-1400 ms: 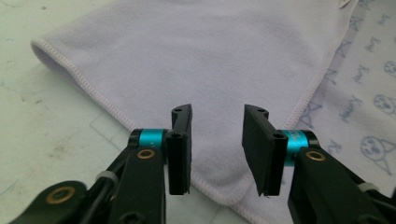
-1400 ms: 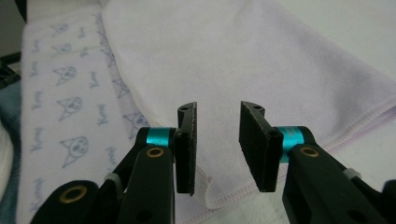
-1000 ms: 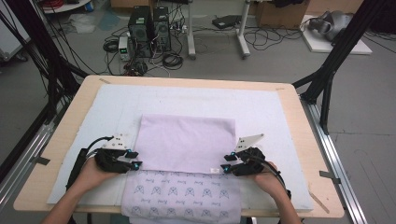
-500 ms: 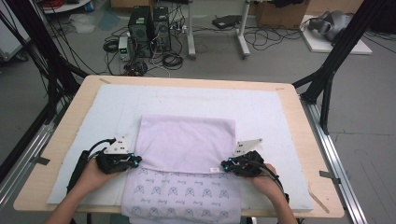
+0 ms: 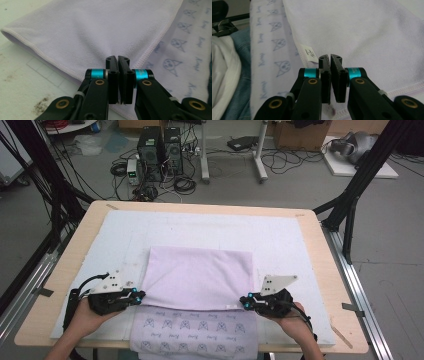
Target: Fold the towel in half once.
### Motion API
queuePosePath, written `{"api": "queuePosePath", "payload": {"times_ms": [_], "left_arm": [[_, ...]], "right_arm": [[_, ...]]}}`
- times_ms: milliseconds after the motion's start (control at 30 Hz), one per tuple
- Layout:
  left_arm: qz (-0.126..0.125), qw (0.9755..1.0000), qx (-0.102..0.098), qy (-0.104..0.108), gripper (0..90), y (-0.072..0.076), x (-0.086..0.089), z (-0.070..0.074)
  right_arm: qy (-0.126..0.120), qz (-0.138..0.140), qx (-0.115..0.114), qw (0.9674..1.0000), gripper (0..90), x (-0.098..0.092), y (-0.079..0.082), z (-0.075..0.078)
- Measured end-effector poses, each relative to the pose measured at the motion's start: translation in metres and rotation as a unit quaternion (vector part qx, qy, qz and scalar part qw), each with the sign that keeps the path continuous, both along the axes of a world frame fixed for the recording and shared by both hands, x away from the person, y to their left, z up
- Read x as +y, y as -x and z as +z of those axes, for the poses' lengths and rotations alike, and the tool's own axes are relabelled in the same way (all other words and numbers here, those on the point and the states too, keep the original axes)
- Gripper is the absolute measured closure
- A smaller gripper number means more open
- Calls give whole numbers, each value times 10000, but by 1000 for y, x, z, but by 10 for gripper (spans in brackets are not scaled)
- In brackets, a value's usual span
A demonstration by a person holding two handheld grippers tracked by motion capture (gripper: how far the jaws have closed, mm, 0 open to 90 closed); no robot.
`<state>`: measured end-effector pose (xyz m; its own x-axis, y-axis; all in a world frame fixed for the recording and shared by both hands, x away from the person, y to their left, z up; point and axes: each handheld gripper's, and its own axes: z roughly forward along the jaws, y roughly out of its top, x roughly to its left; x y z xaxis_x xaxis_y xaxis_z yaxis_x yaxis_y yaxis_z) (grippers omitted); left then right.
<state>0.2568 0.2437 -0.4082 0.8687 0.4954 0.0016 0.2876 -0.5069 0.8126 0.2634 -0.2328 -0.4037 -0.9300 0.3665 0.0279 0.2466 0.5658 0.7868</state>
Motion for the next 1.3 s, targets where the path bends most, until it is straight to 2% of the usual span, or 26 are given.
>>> {"api": "queuePosePath", "payload": {"times_ms": [167,233,300,333,367,433,500,567,633,700,767,800,833,900,933,1000,1033,1100,1167,1233,1267,1300], "left_arm": [[-163,9998,60,-131,864,25,-2,-2],[-212,9996,108,-162,854,31,-1,-3],[-107,9997,150,-176,756,29,1,-1],[-2,9998,149,-153,684,25,2,0],[84,9998,127,-135,642,20,2,1],[222,9997,37,-123,591,7,2,4],[411,9990,-80,-124,573,-11,0,6],[649,9978,-116,-47,562,-27,-2,6],[998,9945,-301,-103,547,-47,-3,3],[1251,9920,-166,-92,501,-69,-5,-2],[1401,9901,-2,2,497,-88,-5,-6],[1504,9886,12,0,495,-96,-6,-7],[1613,9869,-8,-68,485,-104,-6,-8],[1893,9817,59,-191,431,-120,-8,-11],[2013,9793,57,-199,395,-126,-9,-12],[2064,9780,234,-183,369,-137,-11,-14],[2040,9783,325,-137,360,-141,-13,-16],[2035,9781,409,-169,360,-148,-17,-19],[2030,9780,478,-78,361,-153,-20,-25],[2053,9766,627,-96,380,-158,-21,-32],[1994,9772,715,-124,430,-159,-20,-35],[1973,9782,641,-123,496,-159,-20,-36]], "right_arm": [[-52,159,66,9998,867,-3,21,1],[-99,256,115,9996,852,-5,26,1],[-146,290,215,9992,738,-7,26,1],[-191,201,265,9993,721,-8,23,0],[-229,128,253,9993,689,-9,19,0],[-137,-54,154,9998,639,-10,8,1],[-83,-248,109,9996,595,-10,-8,3],[-92,-447,56,9989,547,-11,-28,4],[-38,-704,99,9975,521,-13,-49,3],[44,-901,80,9959,493,-13,-68,2],[136,-1042,103,9944,481,-13,-86,0],[221,-1113,114,9935,457,-12,-95,-2],[309,-1183,118,9924,442,-12,-103,-3],[313,-1348,189,9902,405,-13,-118,-8],[395,-1423,229,9888,381,-14,-125,-10],[418,-1526,291,9870,370,-15,-137,-16],[383,-1564,303,9865,362,-17,-142,-20],[358,-1662,393,9847,354,-20,-148,-26],[339,-1739,505,9829,354,-22,-152,-32],[347,-1675,579,9836,407,-21,-154,-36],[341,-1566,593,9853,484,-20,-154,-37],[326,-1418,626,9874,548,-19,-154,-38]]}}
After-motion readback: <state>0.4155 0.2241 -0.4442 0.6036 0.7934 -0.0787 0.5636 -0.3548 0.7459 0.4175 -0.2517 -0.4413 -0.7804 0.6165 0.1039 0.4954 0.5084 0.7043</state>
